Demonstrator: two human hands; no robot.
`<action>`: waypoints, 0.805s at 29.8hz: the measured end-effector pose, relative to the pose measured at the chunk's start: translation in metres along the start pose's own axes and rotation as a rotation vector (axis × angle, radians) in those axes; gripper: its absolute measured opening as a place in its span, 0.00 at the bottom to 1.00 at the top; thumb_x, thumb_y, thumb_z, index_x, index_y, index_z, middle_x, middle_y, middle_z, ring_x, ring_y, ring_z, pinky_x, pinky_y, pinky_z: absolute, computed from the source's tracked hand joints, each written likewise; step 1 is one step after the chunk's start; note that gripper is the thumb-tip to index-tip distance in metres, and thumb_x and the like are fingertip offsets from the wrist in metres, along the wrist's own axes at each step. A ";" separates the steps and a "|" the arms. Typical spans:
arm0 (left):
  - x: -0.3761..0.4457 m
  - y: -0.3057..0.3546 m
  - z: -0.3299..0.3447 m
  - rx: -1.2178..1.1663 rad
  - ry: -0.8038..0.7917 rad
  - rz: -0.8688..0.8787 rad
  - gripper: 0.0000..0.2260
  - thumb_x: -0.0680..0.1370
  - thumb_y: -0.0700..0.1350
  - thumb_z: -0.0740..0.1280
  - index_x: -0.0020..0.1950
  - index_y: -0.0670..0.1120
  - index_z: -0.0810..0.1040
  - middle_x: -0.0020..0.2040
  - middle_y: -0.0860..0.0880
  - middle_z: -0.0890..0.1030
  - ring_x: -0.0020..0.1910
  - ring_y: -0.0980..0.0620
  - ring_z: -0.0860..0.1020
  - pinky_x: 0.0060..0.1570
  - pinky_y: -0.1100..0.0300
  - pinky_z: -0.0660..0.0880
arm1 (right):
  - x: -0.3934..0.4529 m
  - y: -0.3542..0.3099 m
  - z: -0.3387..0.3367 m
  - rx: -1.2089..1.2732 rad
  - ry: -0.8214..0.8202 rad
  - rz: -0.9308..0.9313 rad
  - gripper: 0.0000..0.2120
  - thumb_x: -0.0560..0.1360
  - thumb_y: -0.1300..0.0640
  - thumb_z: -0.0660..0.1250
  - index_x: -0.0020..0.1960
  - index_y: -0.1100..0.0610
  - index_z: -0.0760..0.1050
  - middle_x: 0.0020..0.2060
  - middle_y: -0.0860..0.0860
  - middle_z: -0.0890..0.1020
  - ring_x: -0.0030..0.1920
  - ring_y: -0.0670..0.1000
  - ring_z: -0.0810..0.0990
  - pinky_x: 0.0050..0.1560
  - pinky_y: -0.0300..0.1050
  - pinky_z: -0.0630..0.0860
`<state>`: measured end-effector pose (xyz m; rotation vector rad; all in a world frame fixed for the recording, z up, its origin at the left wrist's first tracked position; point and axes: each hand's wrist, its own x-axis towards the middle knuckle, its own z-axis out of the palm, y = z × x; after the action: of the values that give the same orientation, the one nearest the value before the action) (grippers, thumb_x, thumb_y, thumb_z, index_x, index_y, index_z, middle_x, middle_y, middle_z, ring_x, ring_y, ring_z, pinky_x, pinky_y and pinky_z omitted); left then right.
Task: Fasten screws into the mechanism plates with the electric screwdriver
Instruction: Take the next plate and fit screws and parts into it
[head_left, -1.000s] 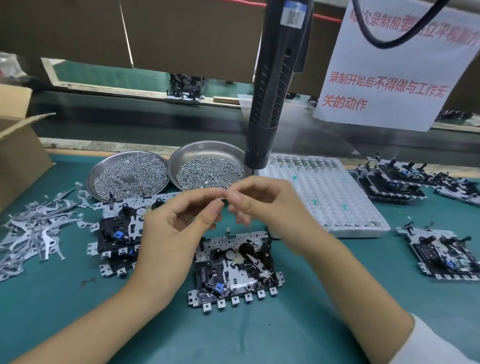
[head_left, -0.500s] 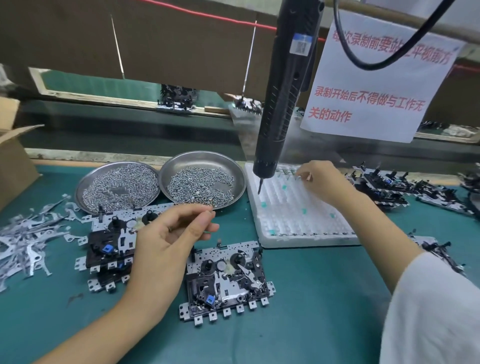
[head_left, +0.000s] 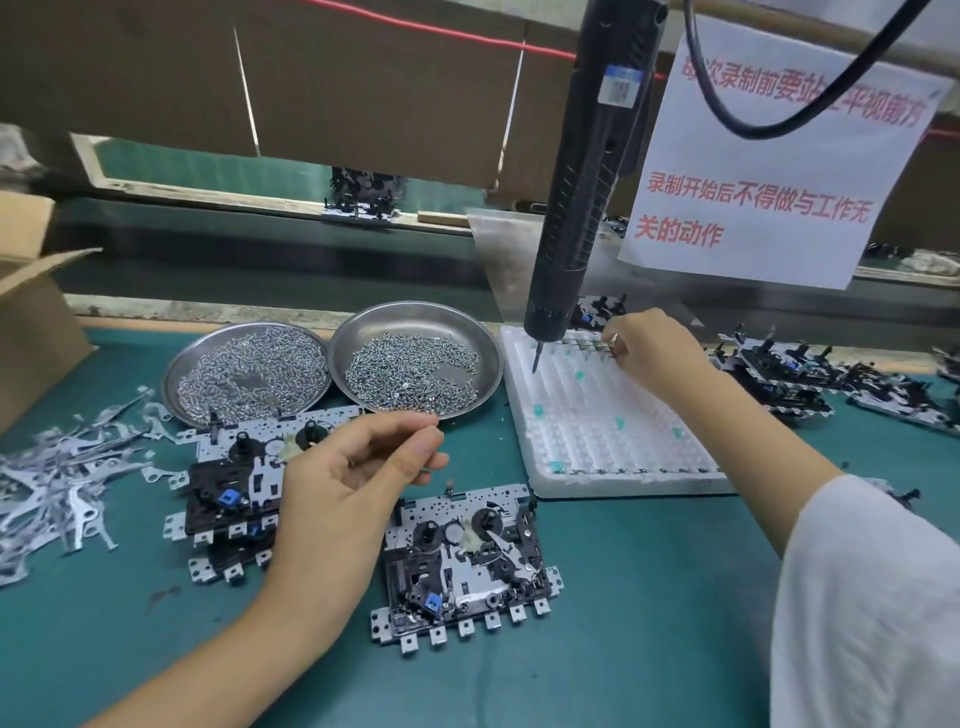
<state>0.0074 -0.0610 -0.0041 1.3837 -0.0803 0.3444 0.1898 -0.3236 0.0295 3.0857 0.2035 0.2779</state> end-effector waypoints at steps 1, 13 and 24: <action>0.000 0.000 0.000 0.001 0.001 -0.002 0.08 0.68 0.46 0.70 0.45 0.48 0.83 0.39 0.48 0.84 0.39 0.54 0.83 0.39 0.69 0.77 | 0.001 0.001 0.000 -0.010 -0.002 -0.016 0.19 0.73 0.72 0.61 0.61 0.58 0.76 0.52 0.58 0.82 0.49 0.59 0.80 0.48 0.51 0.79; 0.000 0.000 0.001 0.018 -0.041 -0.033 0.08 0.68 0.41 0.71 0.47 0.45 0.83 0.40 0.49 0.85 0.40 0.55 0.83 0.39 0.71 0.76 | -0.037 -0.009 -0.039 0.477 0.015 0.039 0.06 0.72 0.67 0.68 0.40 0.58 0.81 0.40 0.51 0.84 0.35 0.48 0.81 0.43 0.43 0.79; -0.005 -0.002 0.004 0.054 -0.069 0.066 0.08 0.70 0.43 0.70 0.46 0.53 0.83 0.41 0.53 0.84 0.39 0.57 0.82 0.38 0.70 0.76 | -0.131 -0.118 -0.019 1.690 -0.251 -0.057 0.14 0.62 0.61 0.74 0.48 0.59 0.82 0.43 0.57 0.85 0.43 0.52 0.84 0.45 0.39 0.79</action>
<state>0.0041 -0.0657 -0.0063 1.4488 -0.1751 0.3558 0.0435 -0.2238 0.0192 4.6091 0.9087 -0.6872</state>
